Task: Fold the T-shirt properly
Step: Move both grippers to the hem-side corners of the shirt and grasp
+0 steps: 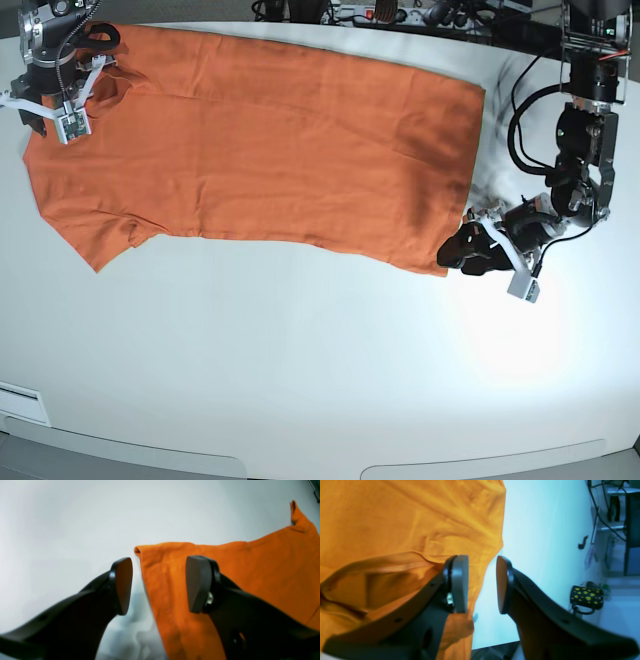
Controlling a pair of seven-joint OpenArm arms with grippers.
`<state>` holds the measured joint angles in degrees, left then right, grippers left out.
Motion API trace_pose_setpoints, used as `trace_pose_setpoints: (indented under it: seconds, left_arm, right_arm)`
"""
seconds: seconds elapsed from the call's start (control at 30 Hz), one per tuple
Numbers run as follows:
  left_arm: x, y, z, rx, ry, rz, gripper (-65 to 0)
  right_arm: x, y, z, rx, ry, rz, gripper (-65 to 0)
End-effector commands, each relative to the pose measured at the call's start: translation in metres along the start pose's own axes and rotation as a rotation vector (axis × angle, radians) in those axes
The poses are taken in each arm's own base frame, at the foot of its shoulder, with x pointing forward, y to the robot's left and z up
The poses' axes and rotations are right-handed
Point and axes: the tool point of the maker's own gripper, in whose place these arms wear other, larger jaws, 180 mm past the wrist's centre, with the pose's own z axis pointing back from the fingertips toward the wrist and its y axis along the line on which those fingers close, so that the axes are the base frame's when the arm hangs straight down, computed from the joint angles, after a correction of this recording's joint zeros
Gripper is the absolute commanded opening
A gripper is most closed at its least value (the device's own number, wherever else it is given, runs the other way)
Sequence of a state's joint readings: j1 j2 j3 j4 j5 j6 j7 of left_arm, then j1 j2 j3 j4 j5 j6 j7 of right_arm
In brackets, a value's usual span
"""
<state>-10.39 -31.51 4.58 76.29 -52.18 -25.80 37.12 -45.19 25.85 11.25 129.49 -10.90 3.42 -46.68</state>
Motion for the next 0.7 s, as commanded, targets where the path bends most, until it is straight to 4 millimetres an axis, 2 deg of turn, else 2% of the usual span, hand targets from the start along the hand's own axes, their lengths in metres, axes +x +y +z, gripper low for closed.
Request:
trace_pose_setpoints:
  seconds: [0.0, 0.43, 0.67]
  left_arm:
    - [0.018, 0.003, 0.003, 0.003, -0.04, -0.018, -29.9]
    - [-0.008, 0.031, -0.019, 0.024, 0.0, 0.129, -29.9]
    - [-0.025, -0.003, -0.035, -0.12, 0.073, 0.182, -29.9]
  right_arm:
    - [0.008, -0.008, 0.003, -0.024, -0.035, 0.004, -43.6]
    - [0.008, -0.008, 0.003, -0.024, -0.033, 0.002, -43.6]
    - [0.01, -0.009, 0.002, -0.025, -0.041, -0.002, -43.6]
